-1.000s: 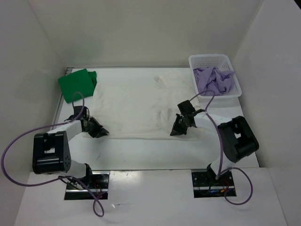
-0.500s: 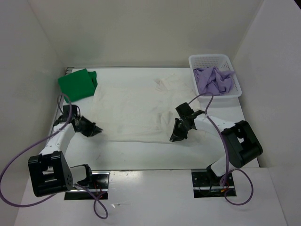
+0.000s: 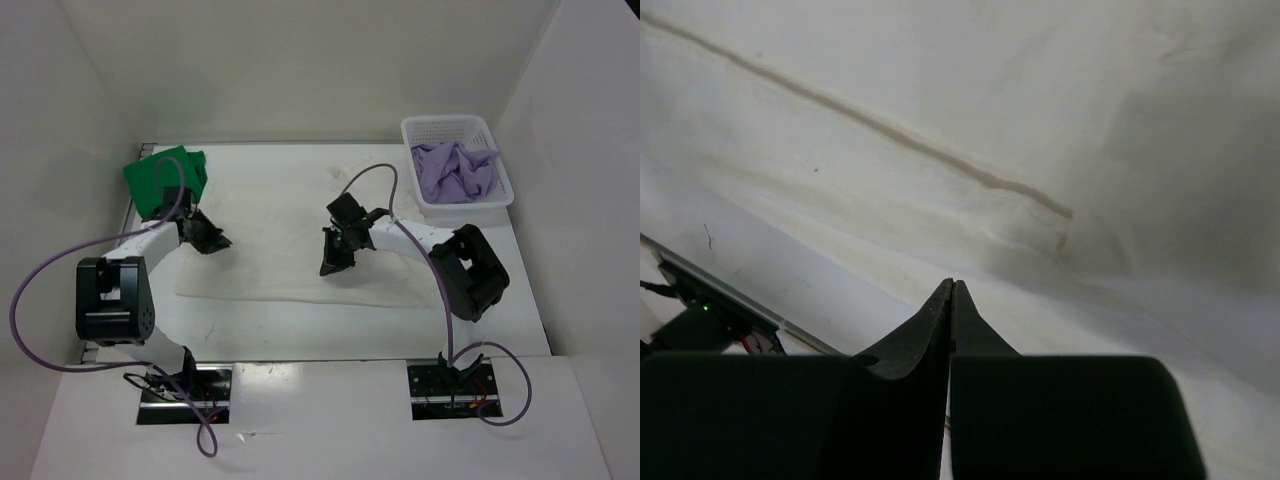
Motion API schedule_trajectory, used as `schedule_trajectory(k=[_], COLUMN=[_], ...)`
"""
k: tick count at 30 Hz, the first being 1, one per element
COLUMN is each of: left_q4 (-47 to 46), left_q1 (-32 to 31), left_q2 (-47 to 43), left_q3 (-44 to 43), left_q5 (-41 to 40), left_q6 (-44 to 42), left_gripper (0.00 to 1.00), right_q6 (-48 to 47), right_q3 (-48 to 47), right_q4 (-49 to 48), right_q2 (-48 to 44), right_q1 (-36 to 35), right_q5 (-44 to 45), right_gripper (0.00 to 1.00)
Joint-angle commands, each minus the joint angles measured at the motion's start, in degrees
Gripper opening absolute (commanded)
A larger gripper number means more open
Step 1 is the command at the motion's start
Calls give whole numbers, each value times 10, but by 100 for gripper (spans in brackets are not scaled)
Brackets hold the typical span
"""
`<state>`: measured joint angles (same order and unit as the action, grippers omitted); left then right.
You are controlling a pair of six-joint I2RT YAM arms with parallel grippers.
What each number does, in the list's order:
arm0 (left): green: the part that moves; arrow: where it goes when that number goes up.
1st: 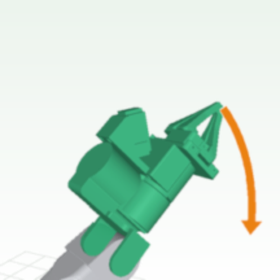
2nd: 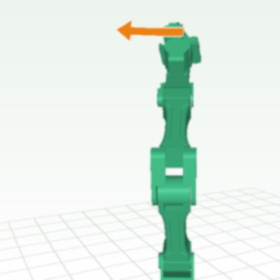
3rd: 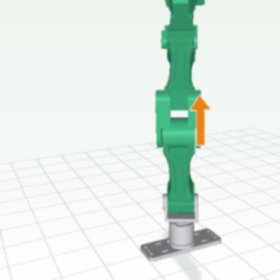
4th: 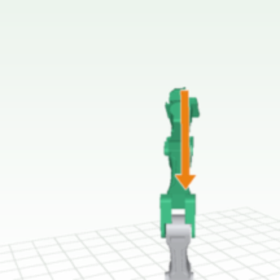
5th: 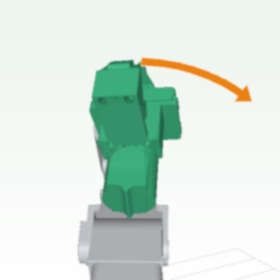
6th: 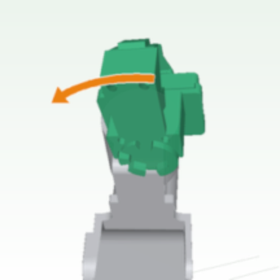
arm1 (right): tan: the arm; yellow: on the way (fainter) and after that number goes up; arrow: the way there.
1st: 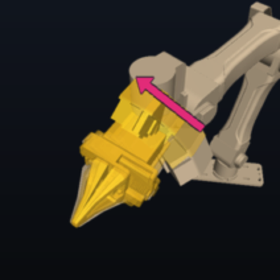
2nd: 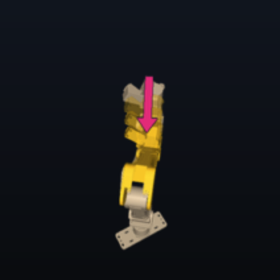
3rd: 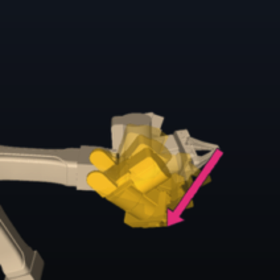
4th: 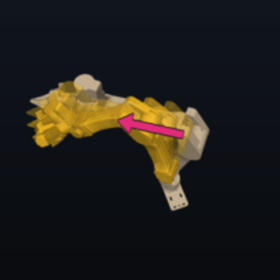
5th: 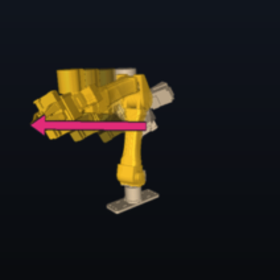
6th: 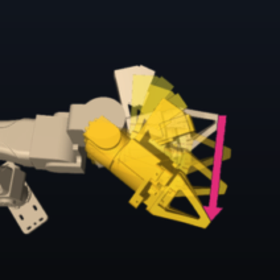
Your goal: Fold and stack the t-shirts
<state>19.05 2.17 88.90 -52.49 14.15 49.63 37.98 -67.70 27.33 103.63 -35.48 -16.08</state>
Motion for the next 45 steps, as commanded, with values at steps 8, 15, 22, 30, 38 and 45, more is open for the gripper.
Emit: schedule_trajectory(k=[8,15,22,30,38,45], left_q4=[-118,-107,-103,-128,-205,-152], left_q1=[134,142,147,170,162,60], left_q2=[187,275,369,409,264,60], left_q3=[-198,-284,-375,-451,-320,-98], left_q5=[-66,-88,-95,-93,-35,-47], left_q6=[26,26,36,73,79,9], left_gripper=[13,10,24,47,46,30], right_q6=[-34,-47,-59,-64,-59,-59], right_q3=[-23,-74,-105,-111,-58,-39], right_q4=[-21,-2,4,16,11,-13], right_q2=[24,46,83,94,39,61], right_q1=[-21,-33,-39,-44,-44,-44], right_q5=[-27,-27,-27,-9,-1,-14], right_gripper=[0,0,0,0,4,0])
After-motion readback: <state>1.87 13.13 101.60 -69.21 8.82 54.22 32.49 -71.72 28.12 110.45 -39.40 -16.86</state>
